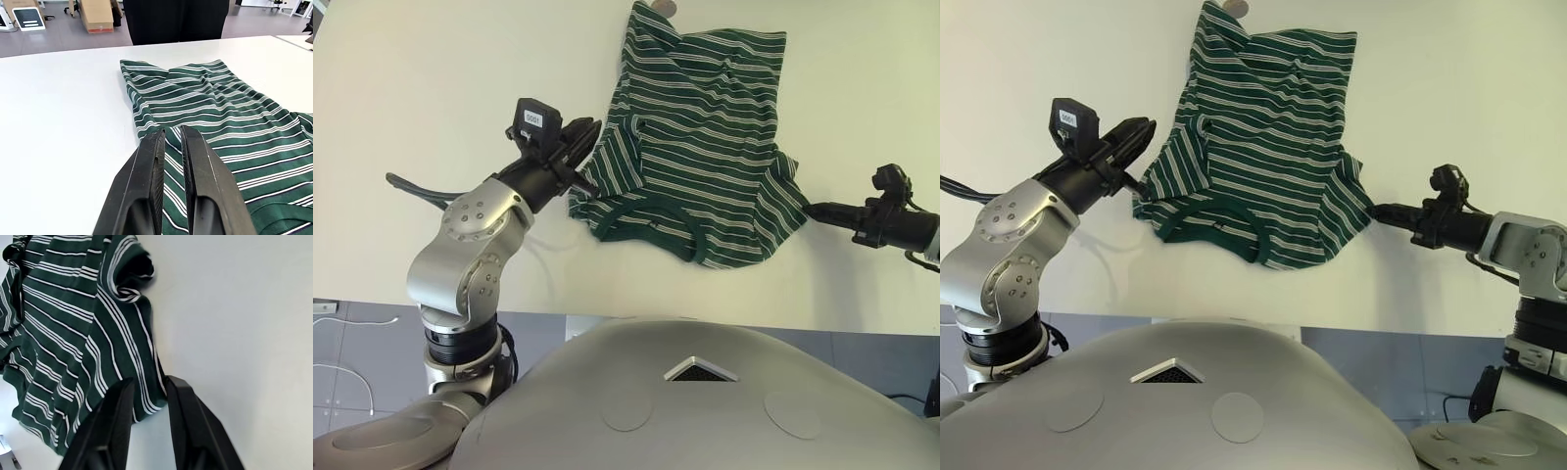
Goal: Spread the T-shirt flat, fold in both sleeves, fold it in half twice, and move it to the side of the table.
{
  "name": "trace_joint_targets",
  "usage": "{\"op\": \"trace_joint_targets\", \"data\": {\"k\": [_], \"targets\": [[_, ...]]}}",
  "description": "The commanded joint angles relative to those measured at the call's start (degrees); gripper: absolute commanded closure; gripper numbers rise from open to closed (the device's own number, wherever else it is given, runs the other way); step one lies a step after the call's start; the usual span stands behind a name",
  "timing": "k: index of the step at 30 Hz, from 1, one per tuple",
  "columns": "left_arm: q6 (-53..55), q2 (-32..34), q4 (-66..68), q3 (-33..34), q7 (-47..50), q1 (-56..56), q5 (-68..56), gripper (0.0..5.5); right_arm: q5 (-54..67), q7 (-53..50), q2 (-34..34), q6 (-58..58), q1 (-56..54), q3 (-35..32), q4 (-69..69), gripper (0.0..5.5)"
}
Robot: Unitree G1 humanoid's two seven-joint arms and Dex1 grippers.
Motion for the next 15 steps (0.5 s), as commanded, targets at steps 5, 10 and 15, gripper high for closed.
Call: {"op": "trace_joint_targets", "data": {"k": [5, 10, 15], "targets": [[-3.4, 0.5, 4.7, 2.7, 0.6, 2.4, 1.1, 4.93, 3.7, 6.3, -4.9, -0.5, -6.6, 3.6, -0.9, 5.49], [-5.3, 1.1, 8.0, 1.9, 0.2, 1.0, 1.8, 4.93, 9.0, 11.1, -6.9, 4.7, -20.0, 12.5, -7.8, 5.49], [-9.7, 4.1, 9.7, 0.3, -1.3, -2.6, 5.0, 4.93, 3.4, -2.8, 5.6, 6.6, -24.0, 24.3, -12.3, 5.22]]}}
